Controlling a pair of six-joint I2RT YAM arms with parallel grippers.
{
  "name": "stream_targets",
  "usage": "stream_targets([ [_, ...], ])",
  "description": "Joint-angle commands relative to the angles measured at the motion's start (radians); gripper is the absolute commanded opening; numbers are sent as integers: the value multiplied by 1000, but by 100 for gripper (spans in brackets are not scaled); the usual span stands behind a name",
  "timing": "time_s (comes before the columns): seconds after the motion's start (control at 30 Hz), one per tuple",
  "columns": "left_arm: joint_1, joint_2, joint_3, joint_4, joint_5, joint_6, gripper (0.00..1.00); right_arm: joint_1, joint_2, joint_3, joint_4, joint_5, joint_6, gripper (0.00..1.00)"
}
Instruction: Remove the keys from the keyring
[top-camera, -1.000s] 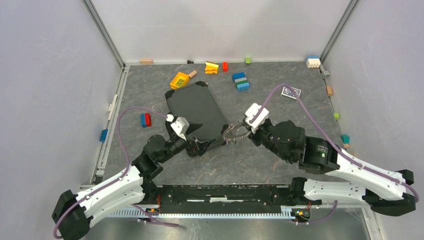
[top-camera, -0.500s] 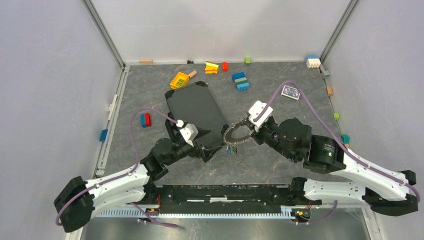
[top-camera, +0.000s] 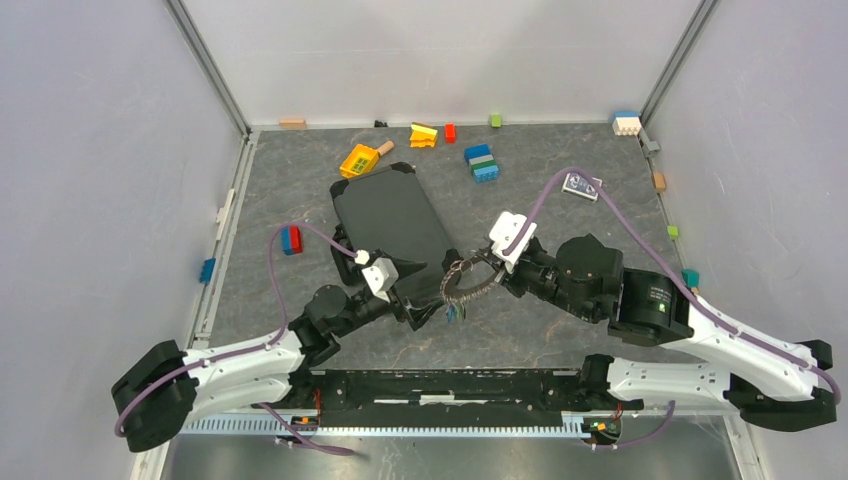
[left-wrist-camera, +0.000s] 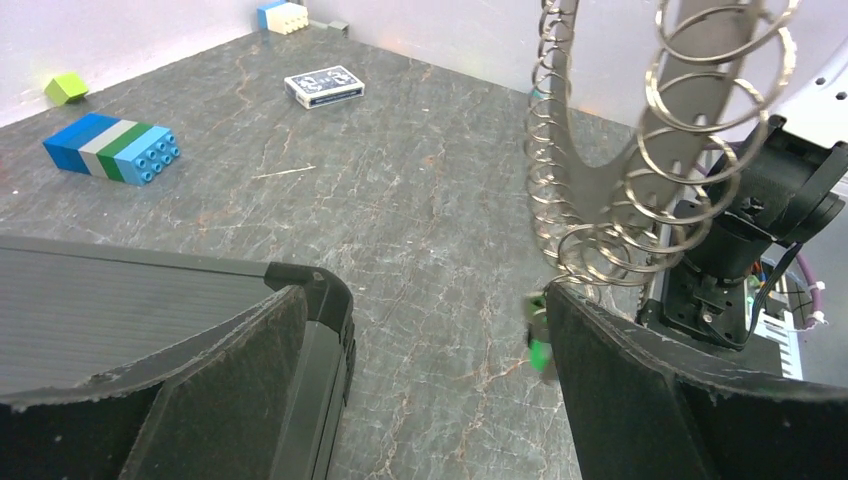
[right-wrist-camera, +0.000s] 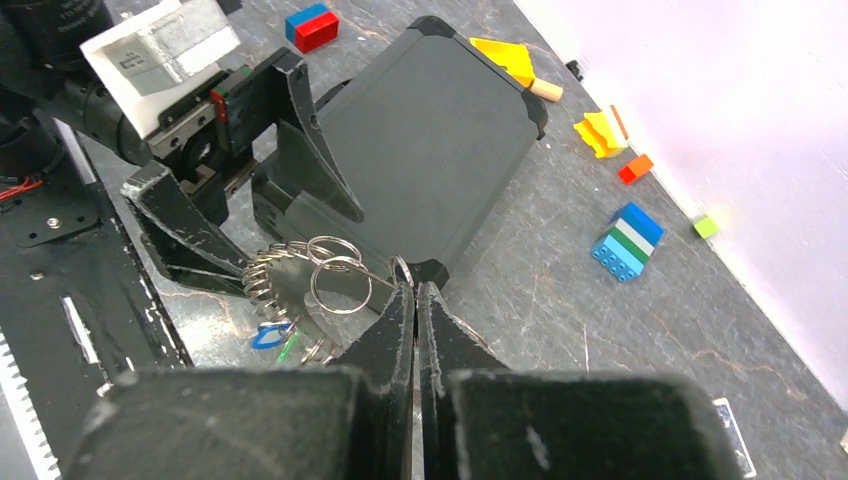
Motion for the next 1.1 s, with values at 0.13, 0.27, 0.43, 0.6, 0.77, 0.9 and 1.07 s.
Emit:
stream_targets([
  [0.13,-10,63,4,165,40,31,95,3,0,68,64,-41,-5,0],
  [0.27,-13,63,-15,199,72,7,95,3,12,71,59,-4,-6,0],
  [0.43,-13,8,-38,168,78,1,95,4,22,73,52,50,-14,0],
  [0.6,-13,-20,-37,130,87,4,96,4,17,68,71,52,-19,0],
  [0.77,-13,16,-29,147,87,2,96,4,14,75,83,34,-17,0],
  [0.9,-15,53,-24,178,89,0,96,4,14,84,85,16,-16,0],
  [1.07,-15,83,-11,196,98,-2,96,4,11,85,95,1,-14,0],
])
